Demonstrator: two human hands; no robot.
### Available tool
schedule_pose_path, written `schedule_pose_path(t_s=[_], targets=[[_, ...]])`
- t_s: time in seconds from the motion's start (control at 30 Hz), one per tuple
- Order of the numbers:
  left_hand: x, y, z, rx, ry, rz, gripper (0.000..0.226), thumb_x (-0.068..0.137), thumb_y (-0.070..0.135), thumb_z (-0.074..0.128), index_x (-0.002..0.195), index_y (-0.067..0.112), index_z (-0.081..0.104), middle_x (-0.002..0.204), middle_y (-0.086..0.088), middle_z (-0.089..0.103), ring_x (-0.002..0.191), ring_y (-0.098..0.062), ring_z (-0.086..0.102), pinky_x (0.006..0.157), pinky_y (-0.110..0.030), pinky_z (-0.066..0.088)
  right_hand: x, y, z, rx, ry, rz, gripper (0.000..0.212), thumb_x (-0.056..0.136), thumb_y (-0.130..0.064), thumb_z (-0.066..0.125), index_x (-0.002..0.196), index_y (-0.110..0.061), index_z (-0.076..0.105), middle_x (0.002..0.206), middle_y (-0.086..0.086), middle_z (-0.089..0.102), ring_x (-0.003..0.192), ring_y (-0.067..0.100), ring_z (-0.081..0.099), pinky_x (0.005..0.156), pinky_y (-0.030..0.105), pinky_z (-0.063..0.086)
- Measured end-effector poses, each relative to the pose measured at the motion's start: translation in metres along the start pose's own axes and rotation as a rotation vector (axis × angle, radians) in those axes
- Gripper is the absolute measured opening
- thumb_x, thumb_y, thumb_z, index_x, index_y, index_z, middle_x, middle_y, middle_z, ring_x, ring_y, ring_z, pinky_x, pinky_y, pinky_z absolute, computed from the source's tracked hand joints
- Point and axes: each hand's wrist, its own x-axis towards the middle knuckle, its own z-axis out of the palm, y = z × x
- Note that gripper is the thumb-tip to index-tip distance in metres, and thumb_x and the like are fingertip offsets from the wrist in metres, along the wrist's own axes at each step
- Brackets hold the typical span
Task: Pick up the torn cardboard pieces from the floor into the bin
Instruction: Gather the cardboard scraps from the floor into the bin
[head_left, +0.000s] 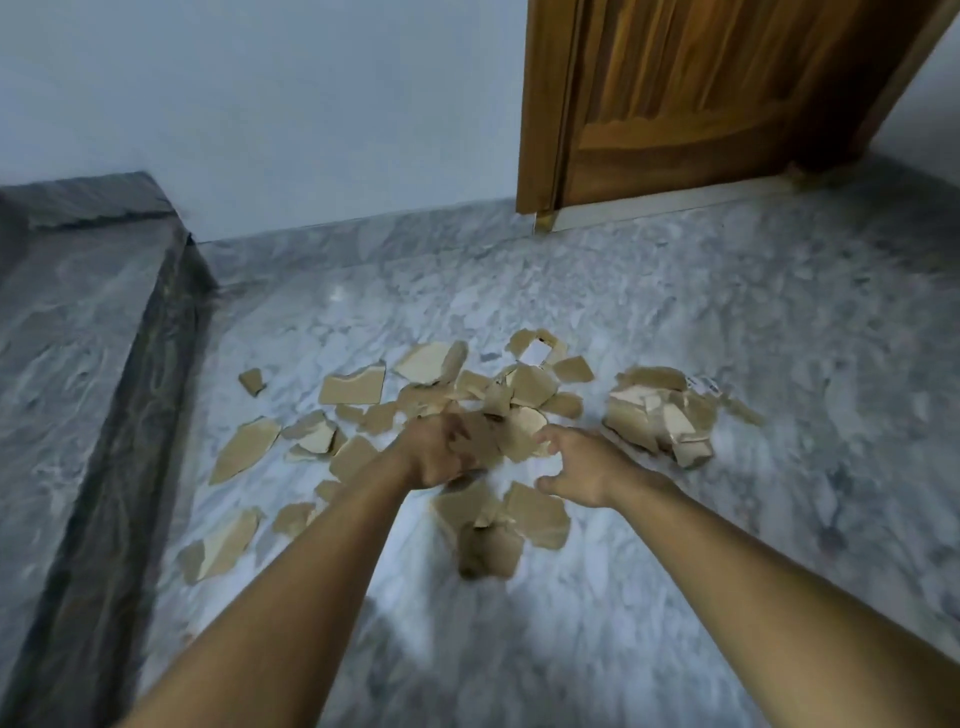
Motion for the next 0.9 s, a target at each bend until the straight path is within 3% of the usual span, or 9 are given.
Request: schedule_pose_path(t_s=[0.1,0.17,0.27,0.33,0.43,0.57,0.73,0.9], targets=[[0.024,-0.028,0.038,0.057,-0.127,-0.048,0.042,0.083,0.030,0.073,0.122,0.016,0.061,0.122,-0.004,0.066,0.112,-0.024,0.060,0.091,-0.030,0.049,0.031,0.012,0.033,-0.082,-0.058,0.057,0.076,0.083,-0.038,0.075,0.148,-0.031,0.037,0.146,0.005,0.048,0.122,0.027,0.056,0.093,0.038,0.052],[0.032,-0.039,0.069,0.066,-0.165,-0.075,0.061,0.080,0.037,0.075,0.134,0.018,0.053,0.130,-0.003,0.060,0.118,-0.025,0.056,0.096,-0.033,0.048,0.047,0.024,0.058,-0.109,-0.080,0.086,0.078,0.082,-0.036,0.074,0.149,-0.033,0.033,0.147,0.006,0.043,0.120,0.030,0.057,0.088,0.037,0.052],[0.032,-0.046,0.116,0.125,-0.138,-0.100,0.096,0.070,0.055,0.075,0.149,0.031,0.027,0.148,-0.007,0.033,0.129,-0.036,0.043,0.103,-0.047,0.044,0.061,0.043,0.095,-0.178,-0.078,0.085,0.081,0.084,-0.038,0.072,0.151,-0.034,0.027,0.150,0.006,0.035,0.129,0.035,0.045,0.096,0.043,0.047],[0.031,-0.047,0.146,0.220,-0.112,-0.085,0.103,0.065,0.060,0.076,0.149,0.040,0.020,0.154,-0.003,0.019,0.134,-0.038,0.034,0.101,-0.054,0.042,0.068,0.056,0.115,-0.216,-0.054,0.074,0.082,0.084,-0.038,0.073,0.150,-0.034,0.025,0.151,0.004,0.031,0.133,0.035,0.039,0.100,0.046,0.042],[0.032,-0.051,0.172,0.377,0.004,0.003,0.090,0.068,0.061,0.074,0.142,0.039,0.030,0.148,-0.002,0.028,0.129,-0.035,0.035,0.095,-0.053,0.041,0.080,0.068,0.127,-0.237,0.007,0.070,0.082,0.080,-0.040,0.077,0.146,-0.030,0.030,0.148,0.006,0.030,0.133,0.035,0.035,0.100,0.046,0.041],[0.035,-0.058,0.187,0.343,0.107,-0.018,0.073,0.078,0.056,0.070,0.137,0.026,0.040,0.135,-0.004,0.042,0.120,-0.032,0.041,0.090,-0.046,0.041,0.096,0.078,0.128,-0.216,-0.051,0.121,0.079,0.079,-0.045,0.078,0.140,-0.020,0.035,0.141,0.013,0.033,0.129,0.036,0.043,0.099,0.042,0.046],[0.025,-0.063,0.197,0.305,0.130,-0.037,0.058,0.089,0.044,0.063,0.131,0.008,0.046,0.133,-0.013,0.038,0.110,-0.033,0.045,0.093,-0.041,0.043,0.096,0.075,0.133,-0.202,-0.174,0.140,0.092,0.086,-0.042,0.074,0.151,-0.005,0.020,0.153,0.020,0.022,0.136,0.037,0.038,0.106,0.040,0.042],[0.010,-0.069,0.183,0.112,0.247,-0.024,0.044,0.091,0.041,0.058,0.125,0.015,0.048,0.125,-0.011,0.041,0.109,-0.031,0.046,0.093,-0.041,0.046,0.091,0.063,0.106,-0.108,-0.162,0.091,0.101,0.085,-0.044,0.072,0.156,-0.010,0.009,0.152,0.014,0.019,0.136,0.032,0.037,0.097,0.036,0.043]])
